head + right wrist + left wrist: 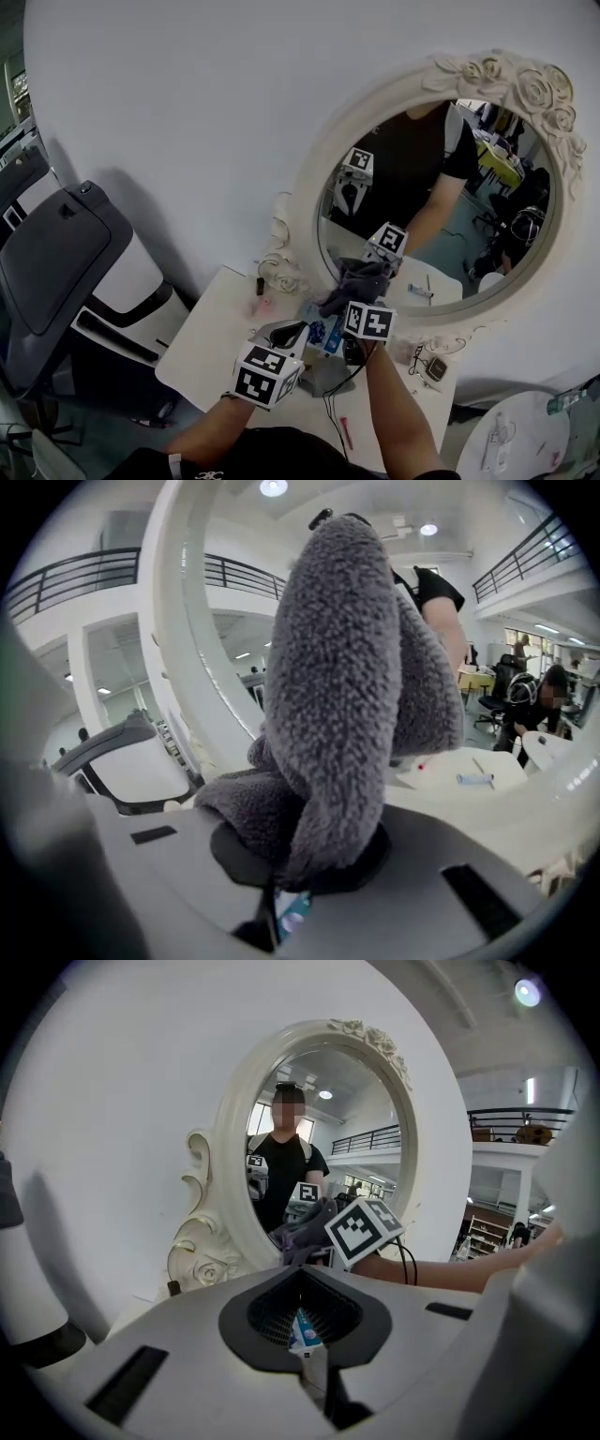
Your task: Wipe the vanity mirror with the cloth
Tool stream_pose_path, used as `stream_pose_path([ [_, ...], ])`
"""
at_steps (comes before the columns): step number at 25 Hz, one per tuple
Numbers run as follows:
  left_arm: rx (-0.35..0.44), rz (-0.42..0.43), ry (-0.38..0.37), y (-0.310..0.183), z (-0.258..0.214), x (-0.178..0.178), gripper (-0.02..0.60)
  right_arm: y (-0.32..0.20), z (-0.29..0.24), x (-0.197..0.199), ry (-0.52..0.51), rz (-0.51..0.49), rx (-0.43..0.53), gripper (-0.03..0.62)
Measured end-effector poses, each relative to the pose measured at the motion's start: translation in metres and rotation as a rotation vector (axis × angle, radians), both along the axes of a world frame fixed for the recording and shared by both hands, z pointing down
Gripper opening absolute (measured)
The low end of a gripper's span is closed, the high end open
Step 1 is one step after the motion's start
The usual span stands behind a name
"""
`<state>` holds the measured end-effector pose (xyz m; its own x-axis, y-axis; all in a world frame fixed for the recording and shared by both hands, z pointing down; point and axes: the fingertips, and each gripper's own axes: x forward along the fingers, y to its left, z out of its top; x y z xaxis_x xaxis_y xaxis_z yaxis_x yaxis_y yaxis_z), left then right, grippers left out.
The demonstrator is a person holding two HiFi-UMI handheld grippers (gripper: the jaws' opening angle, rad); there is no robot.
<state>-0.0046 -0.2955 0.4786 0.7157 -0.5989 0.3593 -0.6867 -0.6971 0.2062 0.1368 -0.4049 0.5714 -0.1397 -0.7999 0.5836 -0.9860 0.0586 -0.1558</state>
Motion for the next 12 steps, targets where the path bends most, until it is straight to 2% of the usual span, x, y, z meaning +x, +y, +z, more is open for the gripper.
stream_pose_path([
  [3, -0.001, 0.014, 0.008, 0.004, -0.002, 0.011, 0.006, 0.024, 0.016, 0.035, 0.063, 0.062, -0.039, 0.028],
  [5, 0.0, 0.026, 0.012, 0.008, -0.004, 0.02, 0.006, 0.038, 0.014, 0.044, 0.083, 0.054, -0.014, 0.028],
  [9, 0.012, 0.054, 0.016, 0.016, -0.007, 0.044, 0.006, 0.074, -0.024, 0.041, 0.04, 0.006, 0.179, 0.028],
  [12, 0.013, 0.077, 0.017, 0.021, -0.008, 0.063, 0.006, 0.106, -0.058, 0.043, -0.037, 0.024, 0.305, 0.028],
])
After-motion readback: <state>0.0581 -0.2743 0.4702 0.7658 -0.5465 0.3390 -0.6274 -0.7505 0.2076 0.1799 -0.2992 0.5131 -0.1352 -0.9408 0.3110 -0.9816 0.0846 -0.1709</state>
